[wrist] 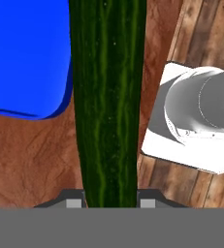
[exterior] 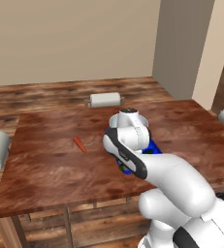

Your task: Place the two vegetables and bowl onto the tray for setting up a vegetable dip station.

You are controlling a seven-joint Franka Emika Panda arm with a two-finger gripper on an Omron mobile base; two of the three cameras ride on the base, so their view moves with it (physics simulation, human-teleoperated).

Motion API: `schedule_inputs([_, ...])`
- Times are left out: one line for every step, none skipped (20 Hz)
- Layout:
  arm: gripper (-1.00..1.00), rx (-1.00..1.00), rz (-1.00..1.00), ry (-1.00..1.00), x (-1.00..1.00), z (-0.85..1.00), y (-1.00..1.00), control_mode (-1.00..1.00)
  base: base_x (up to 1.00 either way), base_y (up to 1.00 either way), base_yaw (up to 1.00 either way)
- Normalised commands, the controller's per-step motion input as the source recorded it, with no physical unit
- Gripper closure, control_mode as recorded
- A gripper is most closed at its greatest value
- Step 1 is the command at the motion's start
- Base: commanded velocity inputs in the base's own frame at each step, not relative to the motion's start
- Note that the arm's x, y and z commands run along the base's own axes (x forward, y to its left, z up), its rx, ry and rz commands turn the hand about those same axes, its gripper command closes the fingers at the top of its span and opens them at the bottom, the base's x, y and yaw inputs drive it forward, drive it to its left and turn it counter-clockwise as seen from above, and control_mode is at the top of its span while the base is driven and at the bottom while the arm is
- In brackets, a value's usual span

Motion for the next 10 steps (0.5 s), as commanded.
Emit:
schedule_inputs([1.0,0.03,0.0,-0.01,0.1,0.02,-0.24,-1.0,0.0,0.0,0.0])
schedule_inputs([1.0,0.05,0.0,-0.02,0.09,0.01,-0.22,-1.0,0.0,0.0,0.0])
schedule_inputs([1.0,0.07,0.0,-0.03,0.08,0.0,-0.18,-1.0,0.0,0.0,0.0])
schedule_inputs([1.0,0.07,0.0,-0.03,0.09,0.0,-0.16,-1.0,0.0,0.0,0.0])
schedule_inputs([1.0,0.08,0.0,-0.03,0.13,0.0,-0.12,-1.0,0.0,0.0,0.0])
schedule_inputs([1.0,0.07,0.0,-0.05,0.17,0.0,-0.09,-1.0,0.0,0.0,0.0])
schedule_inputs([1.0,0.07,0.0,-0.07,0.18,0.0,-0.1,-1.0,0.0,0.0,0.0])
schedule_inputs([1.0,0.08,0.0,-0.06,0.21,0.0,-0.12,-1.0,0.0,0.0,0.0])
schedule_inputs([1.0,0.1,0.0,-0.06,0.24,0.0,-0.14,-1.0,0.0,0.0,0.0])
schedule_inputs([1.0,0.09,0.0,-0.07,0.25,0.0,-0.14,-1.0,0.0,0.0,0.0])
